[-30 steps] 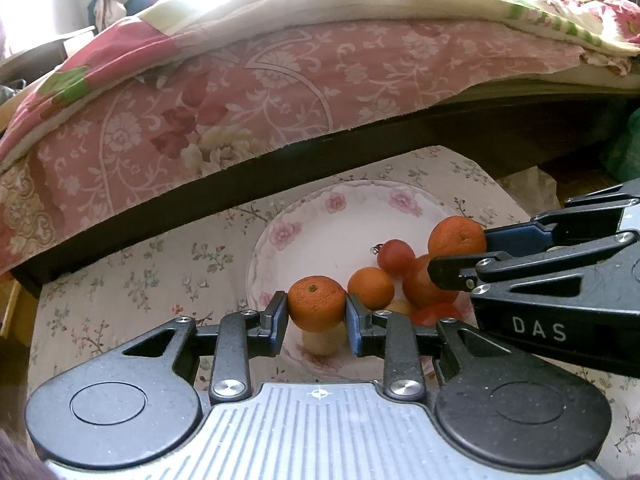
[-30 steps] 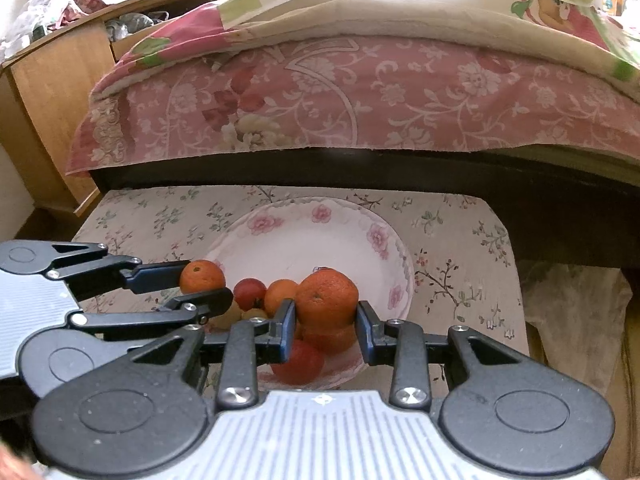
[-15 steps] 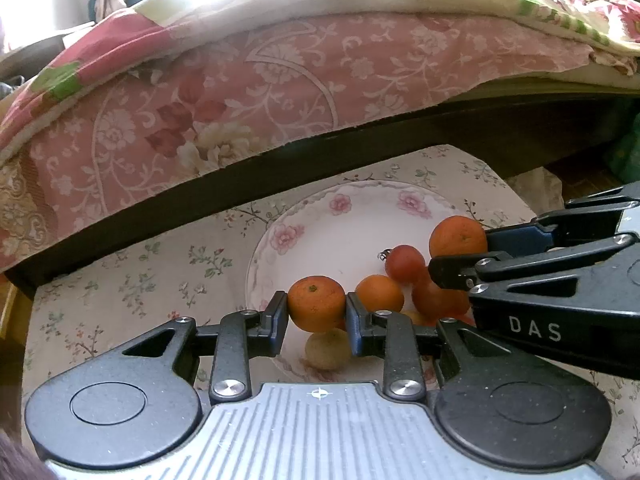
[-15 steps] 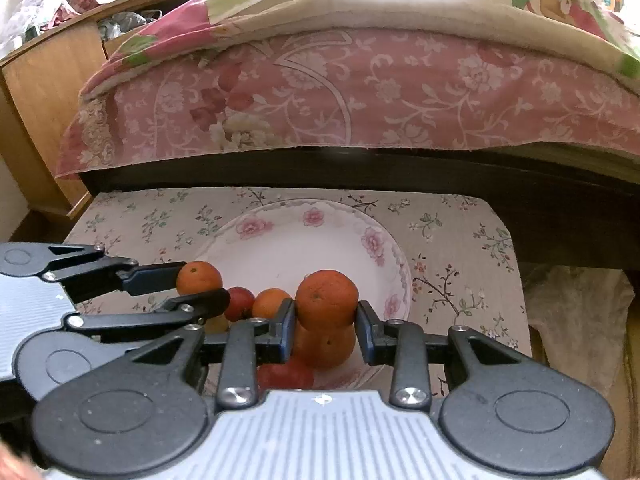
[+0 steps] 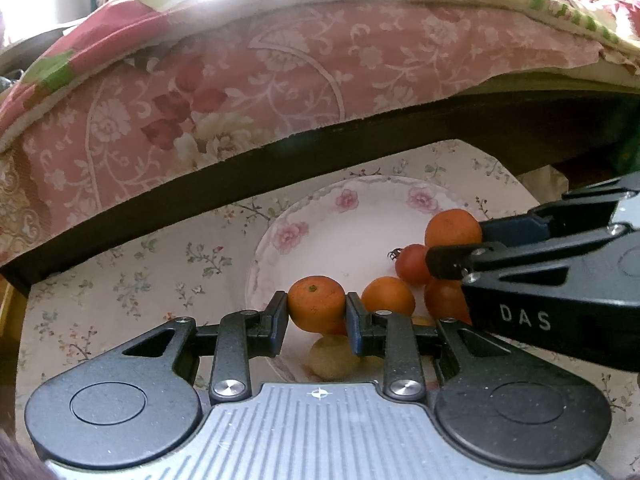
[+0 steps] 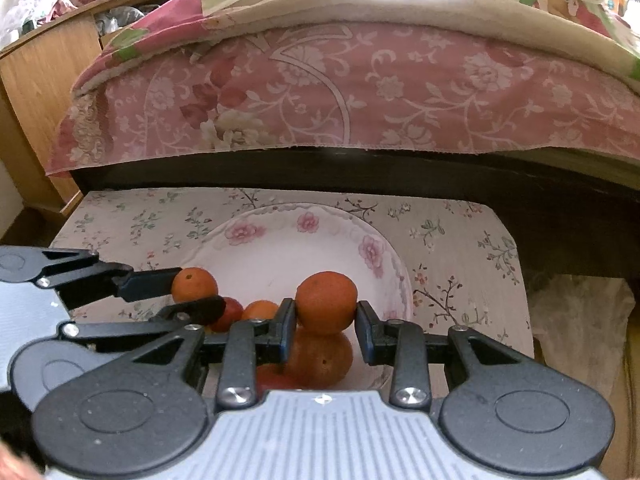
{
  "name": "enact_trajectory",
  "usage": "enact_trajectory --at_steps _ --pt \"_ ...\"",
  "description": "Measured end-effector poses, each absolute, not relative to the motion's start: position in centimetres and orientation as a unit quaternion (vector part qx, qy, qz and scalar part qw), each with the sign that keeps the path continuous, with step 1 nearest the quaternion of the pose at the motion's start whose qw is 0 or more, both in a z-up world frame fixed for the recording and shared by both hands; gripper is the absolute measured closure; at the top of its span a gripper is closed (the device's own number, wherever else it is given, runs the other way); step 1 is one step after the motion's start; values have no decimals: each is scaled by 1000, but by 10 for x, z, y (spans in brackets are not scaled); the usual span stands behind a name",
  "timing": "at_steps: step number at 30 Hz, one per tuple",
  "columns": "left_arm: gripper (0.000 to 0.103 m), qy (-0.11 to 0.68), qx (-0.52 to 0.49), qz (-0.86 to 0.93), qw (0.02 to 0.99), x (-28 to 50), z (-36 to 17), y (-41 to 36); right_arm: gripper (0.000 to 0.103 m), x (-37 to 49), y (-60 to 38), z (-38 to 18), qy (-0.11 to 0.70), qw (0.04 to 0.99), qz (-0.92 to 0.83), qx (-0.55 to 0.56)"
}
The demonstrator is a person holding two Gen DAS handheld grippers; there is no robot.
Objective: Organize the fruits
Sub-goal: 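Open both tools to drop the oranges onto the plate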
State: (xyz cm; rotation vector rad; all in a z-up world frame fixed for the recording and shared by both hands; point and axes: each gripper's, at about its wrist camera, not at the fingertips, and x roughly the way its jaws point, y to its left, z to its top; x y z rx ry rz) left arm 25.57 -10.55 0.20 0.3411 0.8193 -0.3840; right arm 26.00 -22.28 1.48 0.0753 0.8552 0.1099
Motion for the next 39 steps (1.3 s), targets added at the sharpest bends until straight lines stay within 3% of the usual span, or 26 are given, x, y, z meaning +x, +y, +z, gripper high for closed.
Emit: enact_trajectory --at_steps 5,10,39 --pt "60 382 201 -189 882 251 -3 -118 69 264 -212 15 404 913 58 23" --pt "57 393 174 -187 883 258 -5 -109 69 269 -215 15 398 915 54 30" --pt "50 395 157 -178 887 261 -2 -108 69 274 -226 18 398 915 45 50"
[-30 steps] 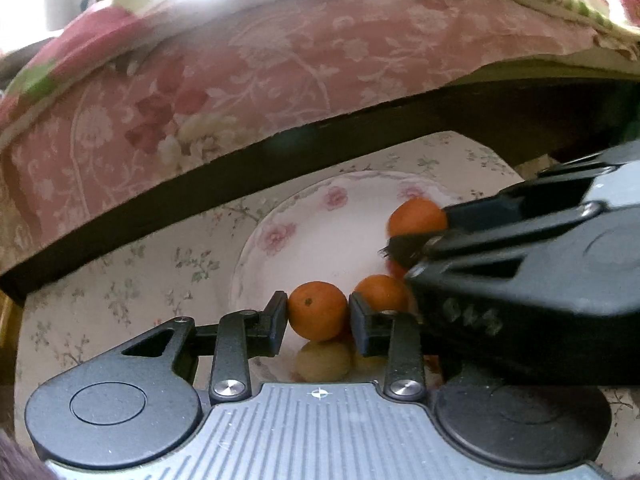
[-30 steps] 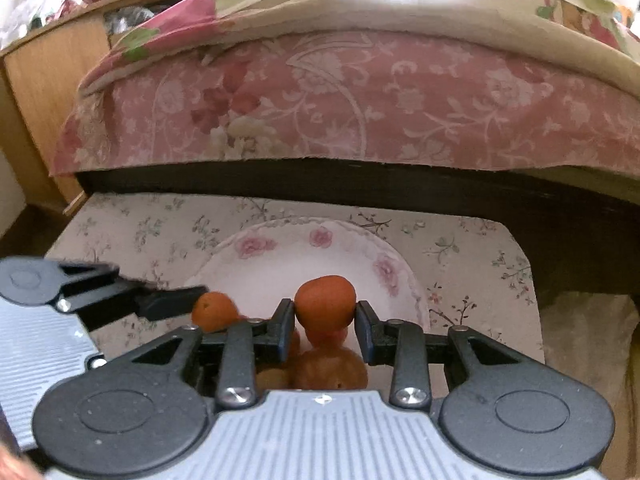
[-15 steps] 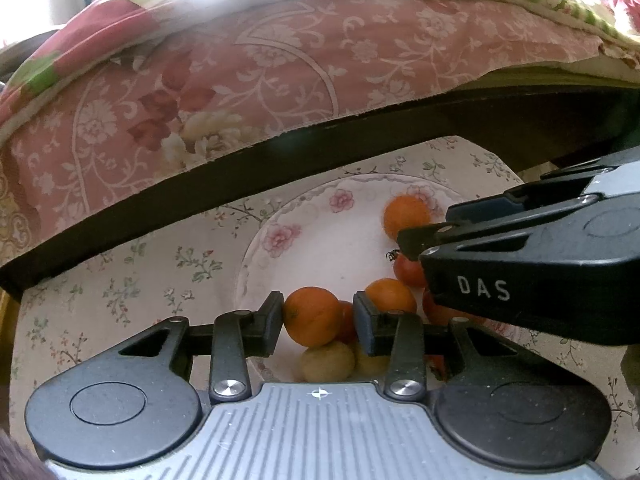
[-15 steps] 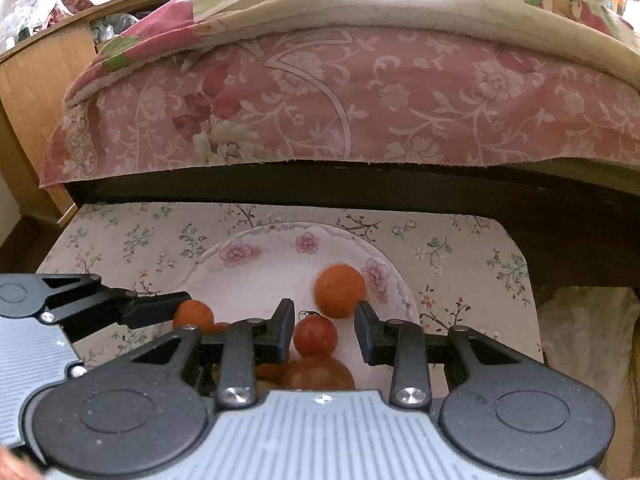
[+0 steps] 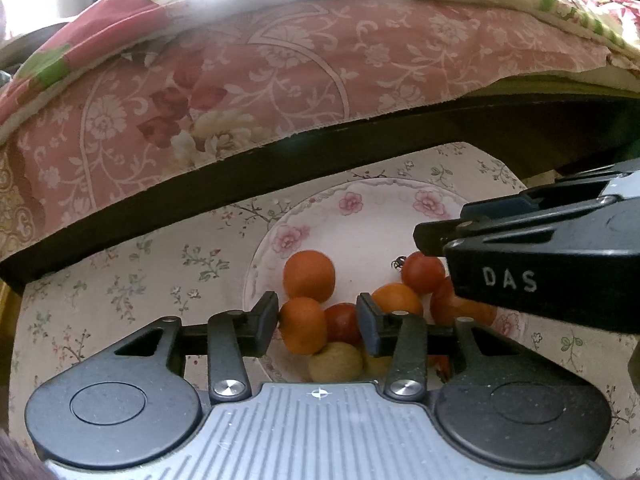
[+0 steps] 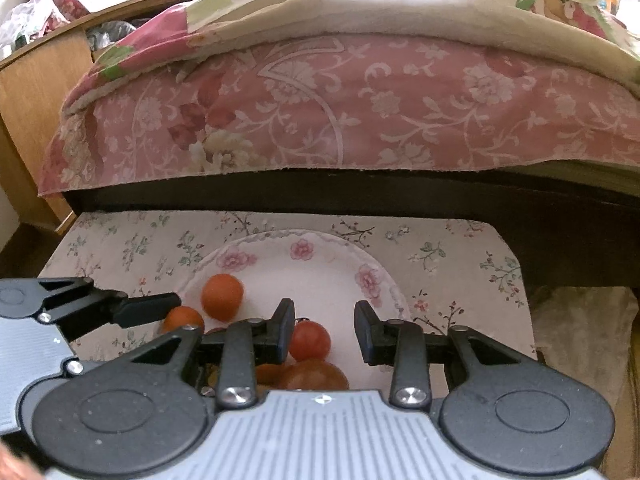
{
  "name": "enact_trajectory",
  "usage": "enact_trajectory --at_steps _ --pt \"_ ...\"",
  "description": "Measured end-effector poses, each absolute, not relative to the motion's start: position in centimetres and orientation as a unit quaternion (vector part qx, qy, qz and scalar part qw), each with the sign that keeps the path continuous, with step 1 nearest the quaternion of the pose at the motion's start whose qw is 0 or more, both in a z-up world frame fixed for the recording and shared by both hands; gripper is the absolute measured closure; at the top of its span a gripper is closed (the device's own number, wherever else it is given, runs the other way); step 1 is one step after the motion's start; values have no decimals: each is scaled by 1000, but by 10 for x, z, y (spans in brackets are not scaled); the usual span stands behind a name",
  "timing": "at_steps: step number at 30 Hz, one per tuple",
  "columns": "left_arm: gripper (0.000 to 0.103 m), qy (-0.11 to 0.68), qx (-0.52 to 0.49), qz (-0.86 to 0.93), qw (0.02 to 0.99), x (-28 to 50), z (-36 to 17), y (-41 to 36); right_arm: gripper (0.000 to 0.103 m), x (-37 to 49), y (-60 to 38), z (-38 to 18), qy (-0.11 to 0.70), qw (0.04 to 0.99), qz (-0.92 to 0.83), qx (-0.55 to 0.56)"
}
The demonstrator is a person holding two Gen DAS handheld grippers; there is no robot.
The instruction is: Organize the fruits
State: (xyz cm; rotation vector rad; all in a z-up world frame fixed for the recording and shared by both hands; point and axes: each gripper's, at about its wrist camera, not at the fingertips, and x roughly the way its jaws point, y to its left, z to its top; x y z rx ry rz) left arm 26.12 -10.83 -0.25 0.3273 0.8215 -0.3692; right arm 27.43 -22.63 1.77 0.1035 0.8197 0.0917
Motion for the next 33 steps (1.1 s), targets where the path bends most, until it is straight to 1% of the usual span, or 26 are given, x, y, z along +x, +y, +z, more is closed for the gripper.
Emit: enact_trajectory --at_steps 2,4,8,10,13,16,22,25,33 --pt "49 397 150 -179 888 262 -1 -108 69 274 -228 20 396 916 44 54" --pt "43 395 146 -179 889 262 1 -108 69 273 -229 22 394 916 43 57" --pt "40 392 141 -174 892 260 5 -106 69 268 -232 29 388 919 39 61" --pt "34 391 140 -167 894 259 6 -105 69 265 -234 33 384 920 36 65" --pt "32 393 136 -158 895 257 8 -100 69 260 -237 39 381 922 31 68" --pt "26 395 127 -152 897 253 13 -96 69 254 -238 43 380 922 27 69" --pt "21 382 126 -139 905 238 26 -91 69 236 -241 49 381 921 21 75" --pt "14 377 125 -135 908 230 32 -89 69 224 -240 52 380 922 17 73" --pt "11 354 136 -122 917 206 44 -85 68 191 -236 60 375 923 18 83"
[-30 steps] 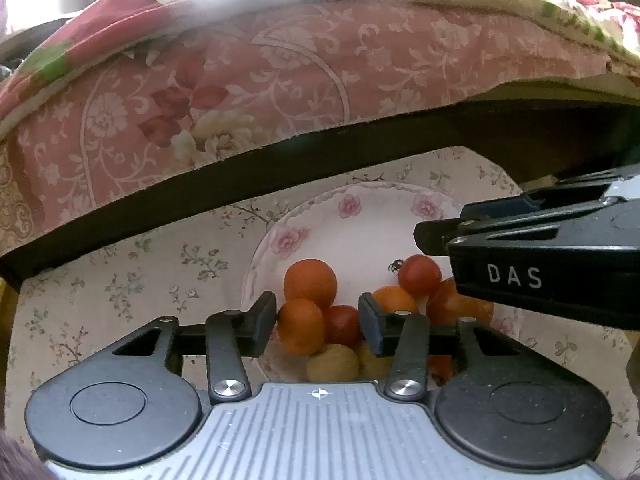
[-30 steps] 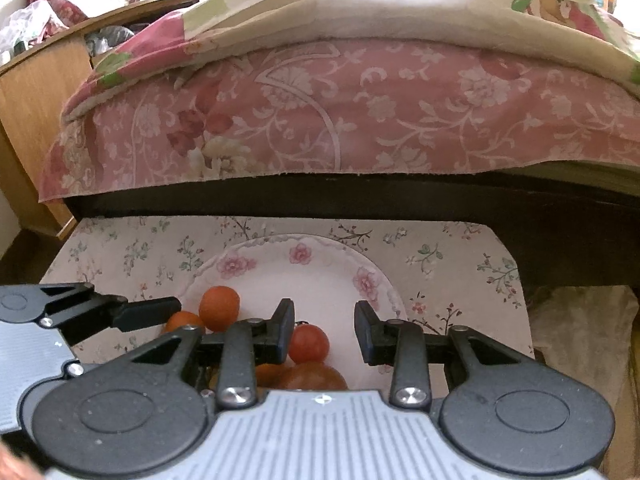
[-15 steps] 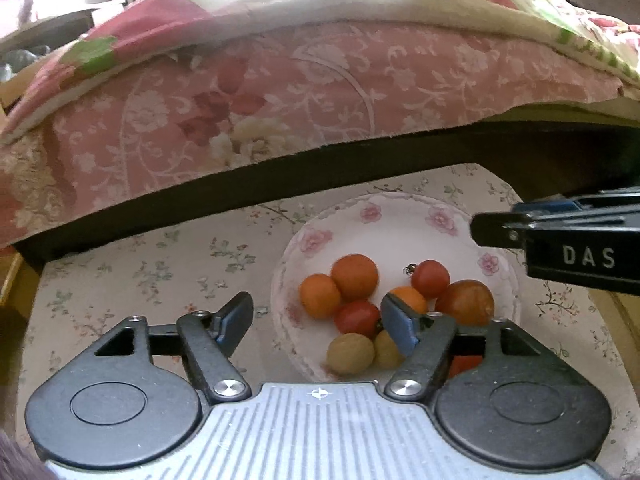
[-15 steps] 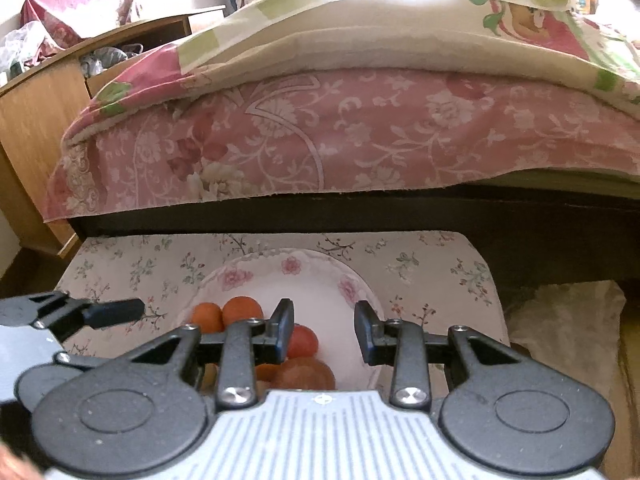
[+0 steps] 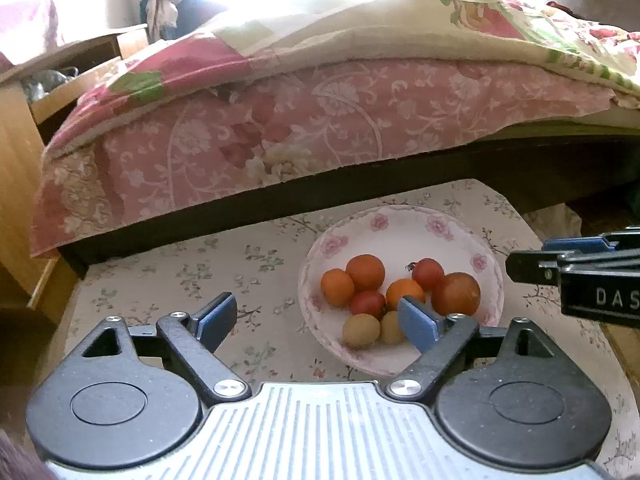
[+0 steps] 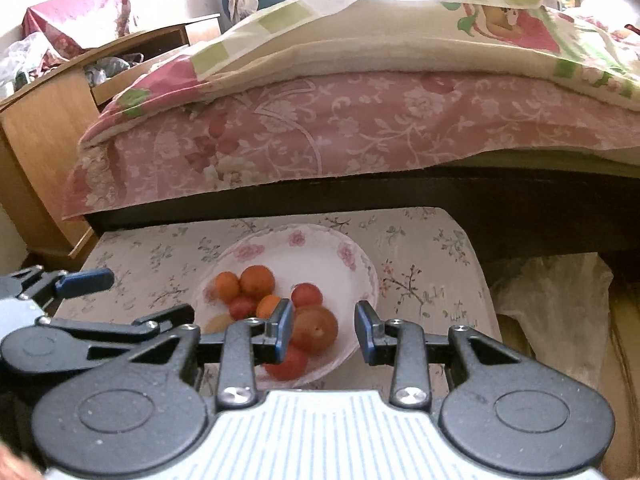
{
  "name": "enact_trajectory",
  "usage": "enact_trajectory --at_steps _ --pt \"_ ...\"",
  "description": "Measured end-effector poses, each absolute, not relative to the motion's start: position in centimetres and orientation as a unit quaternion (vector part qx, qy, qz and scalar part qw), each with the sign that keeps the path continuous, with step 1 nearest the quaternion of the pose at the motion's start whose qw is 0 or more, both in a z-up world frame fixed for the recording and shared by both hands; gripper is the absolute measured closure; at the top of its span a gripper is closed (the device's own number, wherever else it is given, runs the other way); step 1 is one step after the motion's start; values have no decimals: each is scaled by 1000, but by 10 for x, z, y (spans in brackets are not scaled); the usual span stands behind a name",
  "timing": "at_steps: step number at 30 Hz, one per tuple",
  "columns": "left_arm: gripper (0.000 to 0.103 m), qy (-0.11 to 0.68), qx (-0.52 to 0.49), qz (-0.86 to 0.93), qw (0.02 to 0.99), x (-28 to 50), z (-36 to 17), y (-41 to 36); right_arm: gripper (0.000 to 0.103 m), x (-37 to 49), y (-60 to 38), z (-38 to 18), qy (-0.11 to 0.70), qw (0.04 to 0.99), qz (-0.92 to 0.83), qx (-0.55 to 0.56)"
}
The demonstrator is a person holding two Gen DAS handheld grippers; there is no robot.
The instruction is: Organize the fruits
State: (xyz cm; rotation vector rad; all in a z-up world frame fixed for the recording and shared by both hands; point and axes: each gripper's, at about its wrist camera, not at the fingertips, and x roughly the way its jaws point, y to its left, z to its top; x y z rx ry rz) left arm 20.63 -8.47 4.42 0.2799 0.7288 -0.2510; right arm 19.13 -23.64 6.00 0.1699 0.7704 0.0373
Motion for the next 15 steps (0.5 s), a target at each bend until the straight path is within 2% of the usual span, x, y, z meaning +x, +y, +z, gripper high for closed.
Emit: enact_trajectory --at_steps 2,4,15 --pt "9 348 142 -117 919 200 46 -85 68 184 -234 61 375 923 18 80" --pt "0 340 149 -108 922 195 47 -85 68 179 -232 60 376 923 19 83" --pt "0 340 126 -107 926 168 50 -72 68 152 -225 64 376 921 22 96"
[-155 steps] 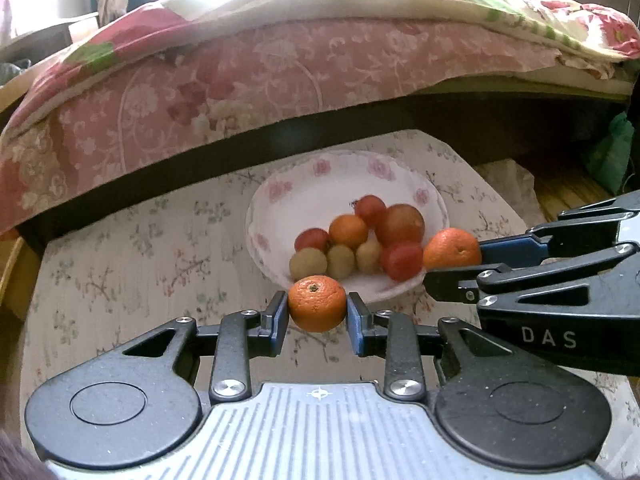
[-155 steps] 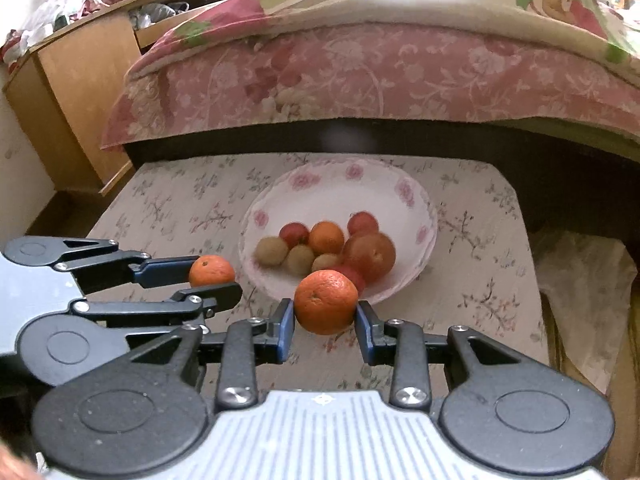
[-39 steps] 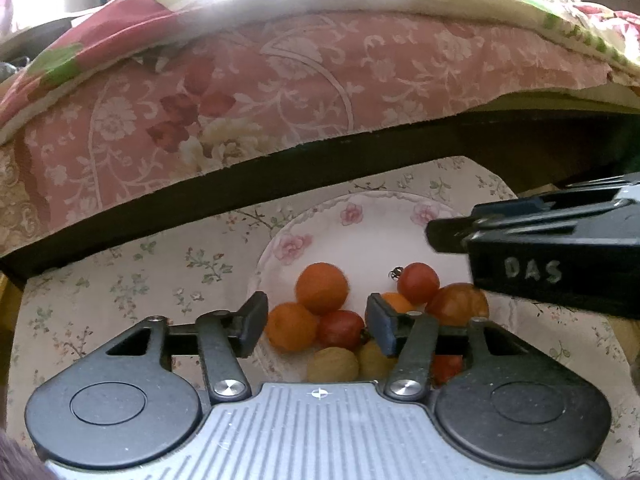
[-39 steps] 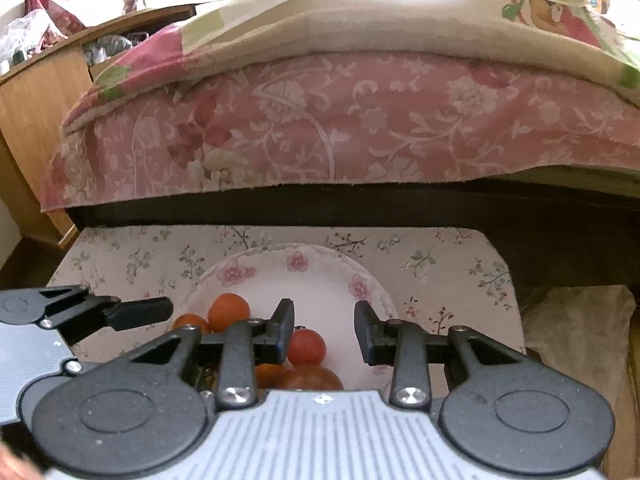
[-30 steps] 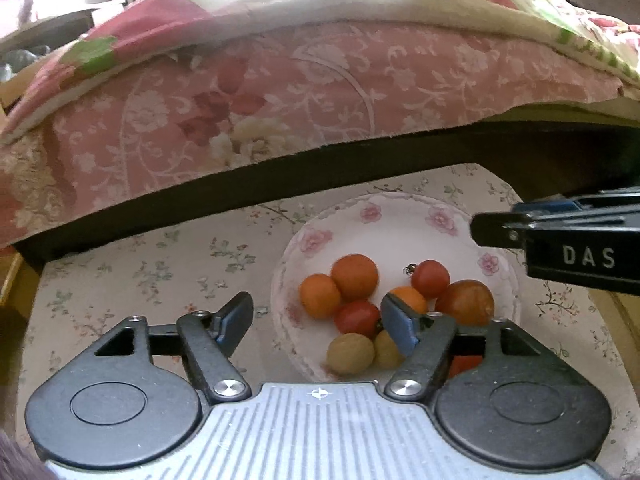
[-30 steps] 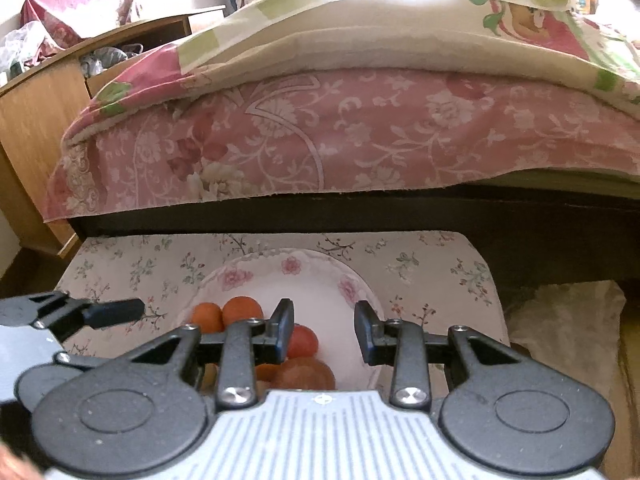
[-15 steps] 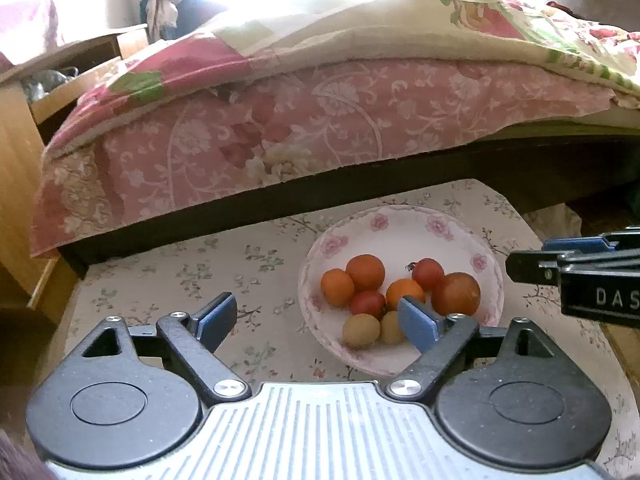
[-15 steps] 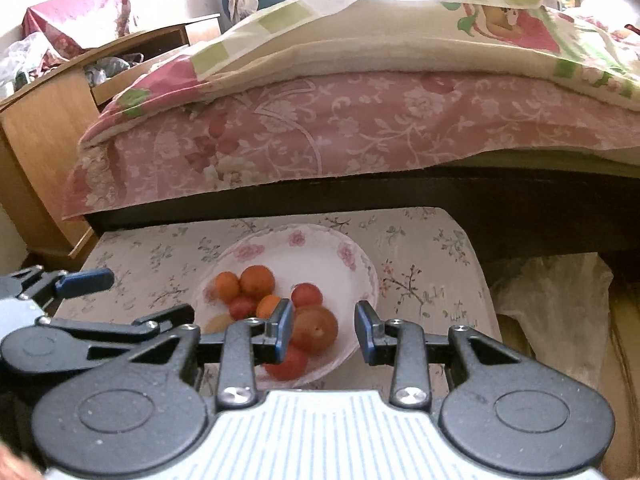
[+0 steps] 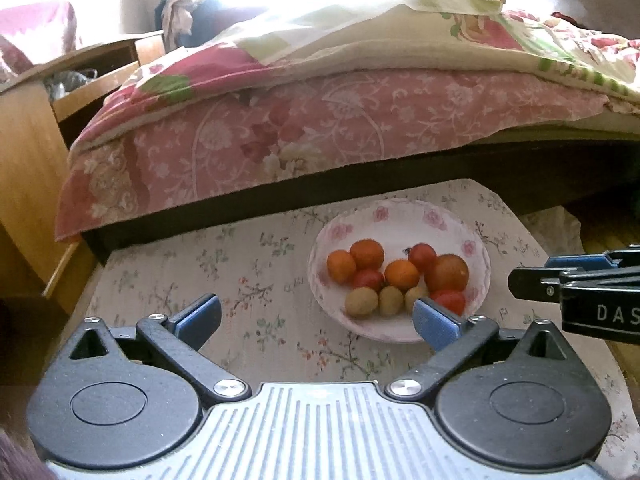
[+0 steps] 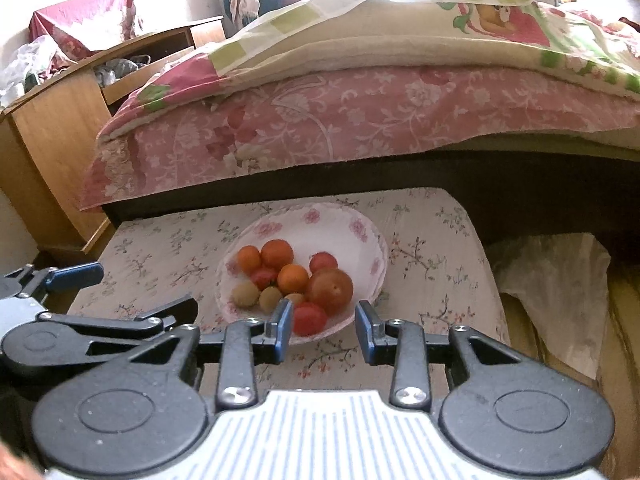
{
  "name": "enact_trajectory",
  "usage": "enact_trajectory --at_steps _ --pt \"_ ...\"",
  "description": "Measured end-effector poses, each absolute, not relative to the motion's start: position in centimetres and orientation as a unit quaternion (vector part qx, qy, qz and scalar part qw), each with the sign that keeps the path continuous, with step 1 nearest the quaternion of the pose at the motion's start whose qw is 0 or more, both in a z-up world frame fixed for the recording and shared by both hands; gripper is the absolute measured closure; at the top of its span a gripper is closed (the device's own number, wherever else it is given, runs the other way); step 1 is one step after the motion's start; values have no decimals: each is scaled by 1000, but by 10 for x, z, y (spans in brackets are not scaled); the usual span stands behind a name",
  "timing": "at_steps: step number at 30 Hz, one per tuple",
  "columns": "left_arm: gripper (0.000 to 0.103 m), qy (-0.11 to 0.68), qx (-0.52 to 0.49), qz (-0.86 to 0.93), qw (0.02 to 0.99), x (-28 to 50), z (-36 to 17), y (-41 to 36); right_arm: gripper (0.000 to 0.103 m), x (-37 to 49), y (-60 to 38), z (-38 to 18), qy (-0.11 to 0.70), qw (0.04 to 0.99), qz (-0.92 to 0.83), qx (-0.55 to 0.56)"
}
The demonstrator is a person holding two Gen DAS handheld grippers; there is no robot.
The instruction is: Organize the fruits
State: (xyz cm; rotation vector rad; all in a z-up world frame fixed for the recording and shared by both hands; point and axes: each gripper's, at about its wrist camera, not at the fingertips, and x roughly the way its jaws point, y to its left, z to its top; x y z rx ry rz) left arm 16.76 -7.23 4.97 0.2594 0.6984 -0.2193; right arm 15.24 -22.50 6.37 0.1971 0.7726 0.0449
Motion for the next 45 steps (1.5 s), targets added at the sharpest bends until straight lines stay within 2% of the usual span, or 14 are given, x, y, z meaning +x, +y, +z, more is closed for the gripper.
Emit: enact_trajectory --at_steps 16,20,45 --pt "0 365 124 -106 916 134 38 -58 67 115 -205 58 387 917 29 94" --pt "0 369 122 -107 915 129 36 -55 62 109 -203 56 389 916 30 94" --pt "0 385 114 -102 910 113 29 -52 61 92 -195 54 395 913 33 94"
